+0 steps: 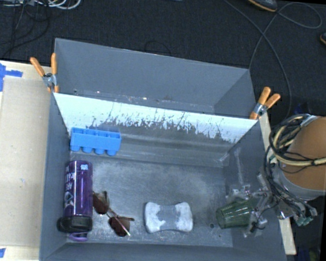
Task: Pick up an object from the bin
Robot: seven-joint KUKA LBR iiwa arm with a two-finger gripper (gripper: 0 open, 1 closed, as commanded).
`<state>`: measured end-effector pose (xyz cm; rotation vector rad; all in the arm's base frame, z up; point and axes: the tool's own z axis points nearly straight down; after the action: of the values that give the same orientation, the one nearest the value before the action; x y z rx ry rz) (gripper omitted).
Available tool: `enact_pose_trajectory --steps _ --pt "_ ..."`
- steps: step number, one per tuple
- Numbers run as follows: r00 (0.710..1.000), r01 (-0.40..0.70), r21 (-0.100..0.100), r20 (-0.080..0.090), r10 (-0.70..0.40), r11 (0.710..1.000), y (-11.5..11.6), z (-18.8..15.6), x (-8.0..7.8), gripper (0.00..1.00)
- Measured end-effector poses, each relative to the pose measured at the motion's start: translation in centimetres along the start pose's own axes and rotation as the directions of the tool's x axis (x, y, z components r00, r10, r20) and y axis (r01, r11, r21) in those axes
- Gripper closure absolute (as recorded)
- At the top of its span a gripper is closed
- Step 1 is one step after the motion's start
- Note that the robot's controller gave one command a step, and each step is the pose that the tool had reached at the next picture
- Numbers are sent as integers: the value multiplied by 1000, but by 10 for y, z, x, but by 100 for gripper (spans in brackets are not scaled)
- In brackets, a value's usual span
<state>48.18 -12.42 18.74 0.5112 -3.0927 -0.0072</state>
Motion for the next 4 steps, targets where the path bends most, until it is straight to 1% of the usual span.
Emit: enact_pose_trajectory --steps 1,2,3,4 --pt "1000 31 4 5 -31 1000 10 -69 4 100" --pt "1000 -29 -2 -2 29 1000 12 -1 -2 100" --pt "999 -47 0 1 47 999 15 22 -25 100" --pt "999 -51 -2 -2 51 999 18 43 -16 100"
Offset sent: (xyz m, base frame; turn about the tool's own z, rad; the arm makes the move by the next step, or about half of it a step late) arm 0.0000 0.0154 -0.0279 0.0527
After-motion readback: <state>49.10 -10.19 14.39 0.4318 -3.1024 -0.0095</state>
